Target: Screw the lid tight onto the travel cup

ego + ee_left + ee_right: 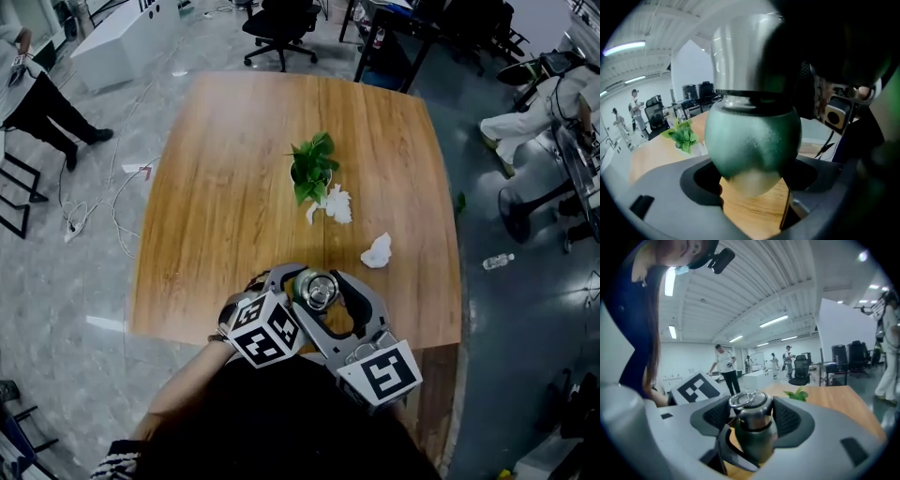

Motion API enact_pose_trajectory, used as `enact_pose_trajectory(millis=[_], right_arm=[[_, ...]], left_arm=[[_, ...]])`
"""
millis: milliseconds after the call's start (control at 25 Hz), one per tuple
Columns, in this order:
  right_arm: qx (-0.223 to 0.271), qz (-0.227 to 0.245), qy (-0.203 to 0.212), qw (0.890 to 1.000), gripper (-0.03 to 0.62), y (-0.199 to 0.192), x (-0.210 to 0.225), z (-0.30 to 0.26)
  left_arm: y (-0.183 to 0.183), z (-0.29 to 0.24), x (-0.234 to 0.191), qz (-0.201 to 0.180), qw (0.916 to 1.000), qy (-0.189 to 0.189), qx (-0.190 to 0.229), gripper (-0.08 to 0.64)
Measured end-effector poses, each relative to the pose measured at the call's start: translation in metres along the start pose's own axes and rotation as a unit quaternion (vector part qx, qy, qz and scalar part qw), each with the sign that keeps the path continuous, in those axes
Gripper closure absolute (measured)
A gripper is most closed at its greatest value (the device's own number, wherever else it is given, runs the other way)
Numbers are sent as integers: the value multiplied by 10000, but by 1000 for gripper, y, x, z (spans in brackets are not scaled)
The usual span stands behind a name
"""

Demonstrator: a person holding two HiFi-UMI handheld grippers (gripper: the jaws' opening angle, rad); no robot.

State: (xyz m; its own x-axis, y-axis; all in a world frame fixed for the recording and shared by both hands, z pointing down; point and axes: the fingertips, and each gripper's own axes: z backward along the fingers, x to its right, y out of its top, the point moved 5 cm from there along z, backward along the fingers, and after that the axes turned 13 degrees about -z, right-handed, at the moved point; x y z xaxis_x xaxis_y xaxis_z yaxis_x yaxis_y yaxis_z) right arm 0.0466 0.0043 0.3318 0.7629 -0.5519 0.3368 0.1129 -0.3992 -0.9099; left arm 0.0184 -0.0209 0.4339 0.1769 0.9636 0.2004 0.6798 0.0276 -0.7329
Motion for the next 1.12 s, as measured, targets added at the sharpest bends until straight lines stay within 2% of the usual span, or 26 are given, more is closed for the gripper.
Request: enact_pose_trajectory(millis=[80,200,280,360,440,520,560,640,760,840,880,960,1000,1120], right_arm=[[-272,124,446,9986,322,2,-5,4],[-589,420,1010,9923,322,3,-10,9],[-586,565,1127,9903,322,3,-11,10],[-311,535,730,9954,322,4,-8,7],[70,242,-5,9997,322,5,-3,4],[258,-42,-410,9988,322,5,-1,1],[237,-130,-359,9990,322,5,-2,1],[28,-217,75,9997,316,7,-6,2],[-437,133,675,9967,296,7,-10,10],[-608,531,875,9929,298,6,-10,13],[-580,656,931,9918,298,6,-10,13],[-352,723,841,9932,302,6,-8,12],[-203,730,646,9950,304,6,-7,10],[145,708,-341,9968,310,1,0,3]], left_arm=[[1,5,5,-341,9984,-407,206,170],[4,12,13,-932,9894,-1023,448,170],[5,13,14,-973,9882,-1091,452,170],[6,11,10,-694,9937,-809,357,170],[7,8,3,-298,9989,-304,177,170],[7,5,-2,-8,9999,104,30,170],[6,5,-2,69,9998,161,18,172],[4,5,-1,66,9999,-17,107,170],[3,11,7,-422,9960,-681,395,170],[4,15,14,-814,9887,-1135,548,170],[5,15,16,-908,9864,-1247,569,170],[6,13,16,-831,9883,-1166,517,170],[6,11,14,-674,9916,-1004,467,170],[3,5,7,22,9991,-313,283,172]])
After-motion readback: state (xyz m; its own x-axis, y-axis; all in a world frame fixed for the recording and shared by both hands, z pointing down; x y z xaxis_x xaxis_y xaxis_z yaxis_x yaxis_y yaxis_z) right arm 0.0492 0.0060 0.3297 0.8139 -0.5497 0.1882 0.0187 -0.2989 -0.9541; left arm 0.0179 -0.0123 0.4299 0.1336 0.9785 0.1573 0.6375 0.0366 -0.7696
